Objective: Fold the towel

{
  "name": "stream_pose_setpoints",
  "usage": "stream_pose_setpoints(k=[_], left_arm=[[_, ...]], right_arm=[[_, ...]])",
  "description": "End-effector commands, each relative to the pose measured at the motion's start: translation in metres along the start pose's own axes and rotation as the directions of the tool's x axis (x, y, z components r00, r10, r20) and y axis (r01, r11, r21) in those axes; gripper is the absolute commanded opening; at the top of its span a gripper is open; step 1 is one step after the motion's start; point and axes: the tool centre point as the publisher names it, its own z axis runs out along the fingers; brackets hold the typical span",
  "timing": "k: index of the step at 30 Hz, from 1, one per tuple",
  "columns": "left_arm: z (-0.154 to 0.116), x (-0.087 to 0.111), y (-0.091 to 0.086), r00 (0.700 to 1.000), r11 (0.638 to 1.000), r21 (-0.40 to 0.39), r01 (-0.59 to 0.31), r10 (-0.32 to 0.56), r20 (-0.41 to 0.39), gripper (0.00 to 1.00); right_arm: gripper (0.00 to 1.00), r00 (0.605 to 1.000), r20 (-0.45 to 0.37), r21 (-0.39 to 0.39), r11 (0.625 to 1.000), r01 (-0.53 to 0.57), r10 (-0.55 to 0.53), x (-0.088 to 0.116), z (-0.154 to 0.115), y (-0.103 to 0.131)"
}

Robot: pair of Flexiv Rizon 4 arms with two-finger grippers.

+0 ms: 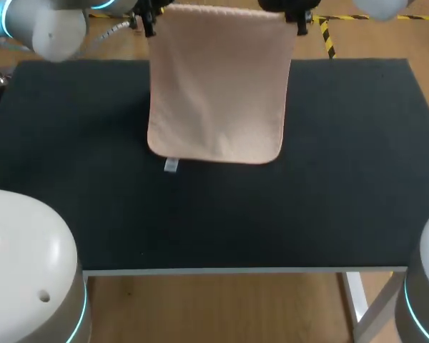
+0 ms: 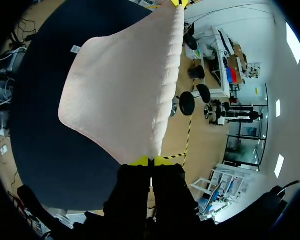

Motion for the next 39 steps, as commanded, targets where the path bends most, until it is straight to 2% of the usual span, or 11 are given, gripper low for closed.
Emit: stream_pose_setpoints(k=[1,8,14,20,25,27,30,39], left_arm=[[-0.029,-0.02,-0.005,0.999,0.999,-0.04,-0.003,0.004,0.034,0.0],[-0.053,-0.062,-0.018,0.987,1.0,-0.021,0.013,-0.009,0.162,0.0],[-0.066,-0.089,-0.027,0.972,1.0,-0.007,0.01,-0.008,0.235,0.0],[-0.061,-0.114,-0.03,0.965,1.0,-0.006,-0.004,0.005,0.262,0.0],[-0.056,-0.128,-0.03,0.961,1.0,-0.013,-0.014,0.017,0.277,0.0],[-0.054,-0.127,-0.028,0.962,1.0,-0.014,-0.015,0.018,0.273,0.0],[-0.05,-0.116,-0.022,0.97,1.0,-0.013,-0.017,0.02,0.243,0.0],[-0.034,-0.07,0.002,0.989,0.999,-0.04,0.007,-0.001,0.145,0.0]], right_arm=[[0.0,1.0,0.011,0.004,1.0,0.015,-0.015,-0.021,-0.046,-0.003],[0.0,0.992,0.088,0.017,0.996,0.086,-0.087,-0.063,-0.08,-0.001],[0.0,0.98,0.133,0.022,0.989,0.145,-0.146,-0.088,-0.098,0.005],[0.0,0.972,0.163,0.035,0.986,0.166,-0.169,-0.106,-0.104,0.009],[0.0,0.969,0.184,0.037,0.986,0.162,-0.166,-0.117,-0.097,0.009],[0.0,0.966,0.19,0.041,0.985,0.17,-0.175,-0.118,-0.092,0.009],[0.0,0.965,0.185,0.043,0.983,0.181,-0.186,-0.112,-0.084,0.01],[0.0,0.971,0.123,0.015,0.979,0.204,-0.204,-0.076,-0.059,0.018]])
